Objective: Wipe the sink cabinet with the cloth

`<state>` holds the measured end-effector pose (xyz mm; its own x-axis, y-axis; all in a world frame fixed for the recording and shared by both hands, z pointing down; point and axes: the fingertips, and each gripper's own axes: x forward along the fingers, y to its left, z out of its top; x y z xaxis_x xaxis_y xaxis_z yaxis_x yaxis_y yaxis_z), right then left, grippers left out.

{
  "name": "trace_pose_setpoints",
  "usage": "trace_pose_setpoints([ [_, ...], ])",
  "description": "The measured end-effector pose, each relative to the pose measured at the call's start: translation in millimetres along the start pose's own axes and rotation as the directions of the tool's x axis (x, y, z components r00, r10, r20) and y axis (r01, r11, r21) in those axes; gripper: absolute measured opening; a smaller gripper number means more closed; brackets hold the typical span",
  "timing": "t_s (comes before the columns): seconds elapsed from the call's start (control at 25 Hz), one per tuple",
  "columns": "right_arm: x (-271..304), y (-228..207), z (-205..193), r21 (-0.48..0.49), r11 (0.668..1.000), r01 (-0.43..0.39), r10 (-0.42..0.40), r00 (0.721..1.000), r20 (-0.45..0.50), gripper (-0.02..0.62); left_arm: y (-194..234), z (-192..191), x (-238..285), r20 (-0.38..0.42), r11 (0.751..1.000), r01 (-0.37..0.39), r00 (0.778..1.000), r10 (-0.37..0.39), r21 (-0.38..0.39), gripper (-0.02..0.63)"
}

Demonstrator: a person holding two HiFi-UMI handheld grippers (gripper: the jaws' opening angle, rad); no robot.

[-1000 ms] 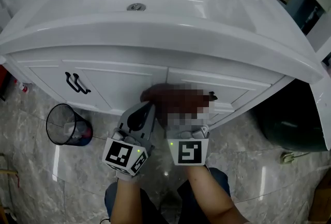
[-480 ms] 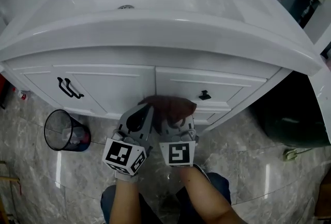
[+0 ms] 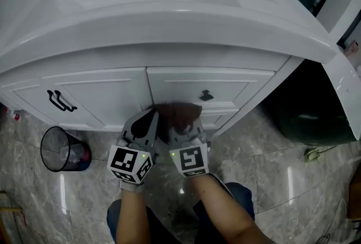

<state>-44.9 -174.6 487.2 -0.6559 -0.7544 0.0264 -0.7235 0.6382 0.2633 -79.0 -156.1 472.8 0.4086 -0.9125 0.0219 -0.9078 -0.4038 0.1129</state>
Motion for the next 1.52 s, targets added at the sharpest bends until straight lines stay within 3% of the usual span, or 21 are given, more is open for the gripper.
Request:
trace_pose_setpoints([
  [0.44, -38, -66, -18, 0.09, 0.987, 0.131, -0.126, 0.99, -0.061, 0.058, -40, -10, 31, -0.021, 0.994, 0.105, 0.994, -0.104, 0.03, 0.011],
  [0.72, -64, -111, -33, 0.147, 0.955, 0.257, -0.242, 0.964, -0.109, 0.058, -42, -9, 37, 0.003, 0.993, 0.115, 0.993, -0.115, -0.013, 0.011],
  [1.04, -94, -159, -42, 0.134, 0.907, 0.4, -0.381, 0.913, -0.146, 0.058, -62, -11, 49, -0.001, 0.987, 0.163, 0.987, -0.163, 0.002, 0.011],
  [1.36, -109, -178, -46, 0.12, 0.878, 0.463, -0.441, 0.881, -0.168, 0.058, -91, -16, 62, -0.017, 0.973, 0.23, 0.973, -0.23, 0.017, 0.011],
  [1.52, -126, -196, -37, 0.12, 0.82, 0.559, -0.542, 0.827, -0.15, 0.058, -99, -19, 62, -0.025, 0.967, 0.253, 0.967, -0.252, 0.029, 0.011],
])
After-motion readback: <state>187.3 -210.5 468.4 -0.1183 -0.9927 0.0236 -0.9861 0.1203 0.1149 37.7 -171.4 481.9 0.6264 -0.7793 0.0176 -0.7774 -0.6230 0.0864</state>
